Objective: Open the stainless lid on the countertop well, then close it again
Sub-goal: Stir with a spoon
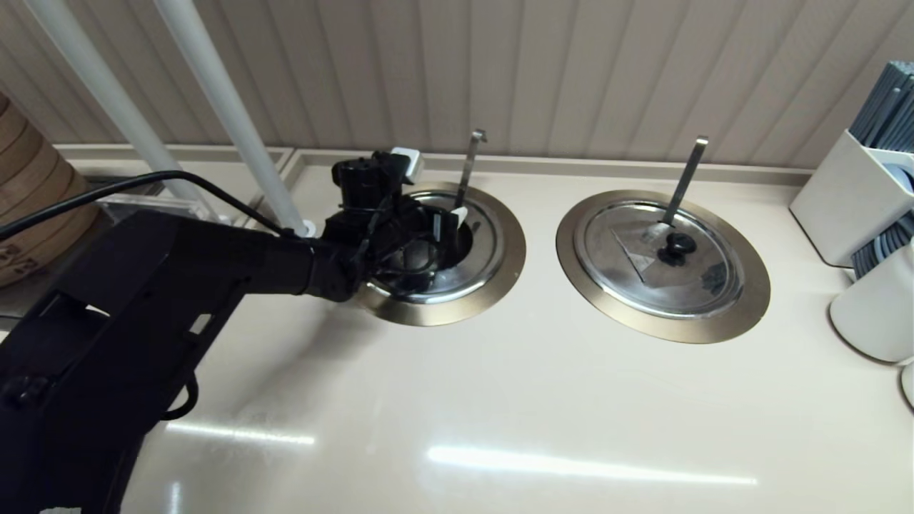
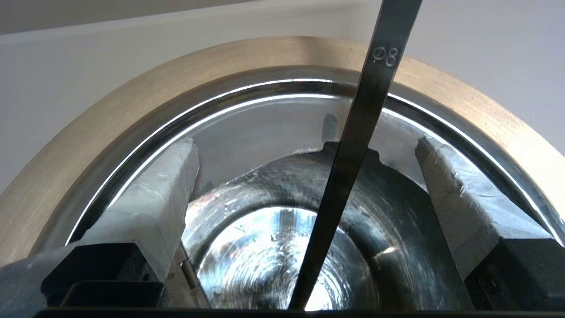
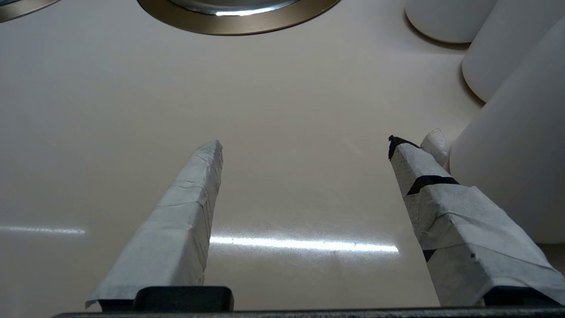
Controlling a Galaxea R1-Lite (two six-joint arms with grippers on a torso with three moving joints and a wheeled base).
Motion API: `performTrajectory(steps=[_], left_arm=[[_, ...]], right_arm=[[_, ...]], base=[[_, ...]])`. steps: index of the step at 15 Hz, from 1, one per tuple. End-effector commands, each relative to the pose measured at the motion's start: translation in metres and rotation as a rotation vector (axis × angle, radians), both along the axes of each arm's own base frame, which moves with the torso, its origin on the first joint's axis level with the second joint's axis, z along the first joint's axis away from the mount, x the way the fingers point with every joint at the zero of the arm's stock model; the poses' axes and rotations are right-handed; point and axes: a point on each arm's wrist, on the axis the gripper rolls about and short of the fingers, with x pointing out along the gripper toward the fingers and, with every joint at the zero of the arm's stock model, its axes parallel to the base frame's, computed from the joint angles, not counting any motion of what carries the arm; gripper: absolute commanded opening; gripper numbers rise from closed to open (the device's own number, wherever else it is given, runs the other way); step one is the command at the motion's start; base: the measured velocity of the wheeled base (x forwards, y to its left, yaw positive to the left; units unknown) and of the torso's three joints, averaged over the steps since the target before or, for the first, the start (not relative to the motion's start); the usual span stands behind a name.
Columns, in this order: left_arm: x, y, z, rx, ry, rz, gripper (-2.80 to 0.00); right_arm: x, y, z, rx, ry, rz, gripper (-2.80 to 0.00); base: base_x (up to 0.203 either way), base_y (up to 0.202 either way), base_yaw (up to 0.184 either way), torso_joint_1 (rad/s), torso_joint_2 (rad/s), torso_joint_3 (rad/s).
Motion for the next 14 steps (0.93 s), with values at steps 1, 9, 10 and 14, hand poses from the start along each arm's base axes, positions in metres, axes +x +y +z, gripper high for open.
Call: performTrajectory(steps=[1, 9, 10, 14], left_arm=[[0.009, -0.008, -0.009, -0.005, -0.007, -0.007, 0.0], [0.018, -0.035, -0.017, -0.033, -0.046, -0.05, 0.0], [0.019, -0.035, -0.02, -0.031, -0.043, -0.05, 0.0], [0.021, -0.036, -0.02, -0.06, -0.091, -0.05, 0.0]], right_arm=[[0.001, 0.0, -0.002, 0.0, 0.007, 0.0, 0.0], [0.001, 0.0, -0.002, 0.0, 0.007, 0.0, 0.0], [0.001, 0.0, -0.002, 0.0, 0.007, 0.0, 0.0], [0.001, 0.0, -0.002, 0.0, 0.007, 0.0, 0.0]], base=[[0.0, 0.0, 0.0, 0.0, 0.0, 0.0], [0.0, 0.0, 0.0, 0.0, 0.0, 0.0], [0.0, 0.0, 0.0, 0.0, 0.0, 0.0], [0.0, 0.0, 0.0, 0.0, 0.0, 0.0]])
